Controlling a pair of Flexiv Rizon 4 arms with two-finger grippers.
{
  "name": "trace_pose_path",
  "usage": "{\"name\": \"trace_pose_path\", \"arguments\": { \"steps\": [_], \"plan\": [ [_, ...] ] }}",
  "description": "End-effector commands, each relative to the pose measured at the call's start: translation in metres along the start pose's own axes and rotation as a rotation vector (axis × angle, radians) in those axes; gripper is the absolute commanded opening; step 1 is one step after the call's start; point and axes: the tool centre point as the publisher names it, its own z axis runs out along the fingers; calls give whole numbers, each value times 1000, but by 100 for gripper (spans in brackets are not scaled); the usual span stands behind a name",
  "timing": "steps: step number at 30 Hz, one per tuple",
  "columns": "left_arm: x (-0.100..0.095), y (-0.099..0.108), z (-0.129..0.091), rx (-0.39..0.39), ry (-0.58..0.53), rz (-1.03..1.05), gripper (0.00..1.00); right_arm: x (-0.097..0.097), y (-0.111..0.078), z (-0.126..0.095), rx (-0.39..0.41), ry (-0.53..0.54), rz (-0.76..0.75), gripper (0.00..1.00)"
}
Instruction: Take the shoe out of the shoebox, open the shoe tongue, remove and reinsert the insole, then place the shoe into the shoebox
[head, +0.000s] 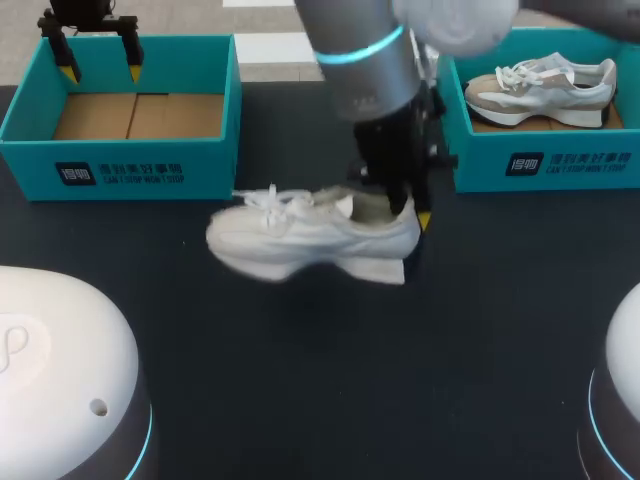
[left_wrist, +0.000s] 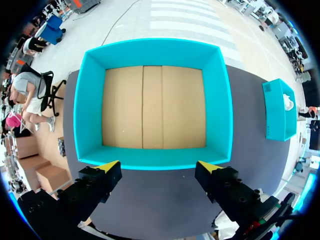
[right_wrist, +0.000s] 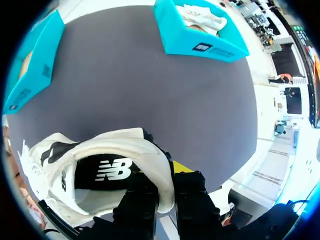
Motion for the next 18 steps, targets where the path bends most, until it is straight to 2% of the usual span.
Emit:
{"name": "trace_pose_path", "arguments": {
  "steps": [1,9,18],
  "plan": [
    [0,0,0,0,-1,0,100,15,-3,30,15,-8,-13,0],
    [0,0,0,0,-1,0,100,28,-7,65,8,-18,-20,0],
    [0,0,0,0,-1,0,100,28,-6,87,-77,-58,-62,0]
  ]
}}
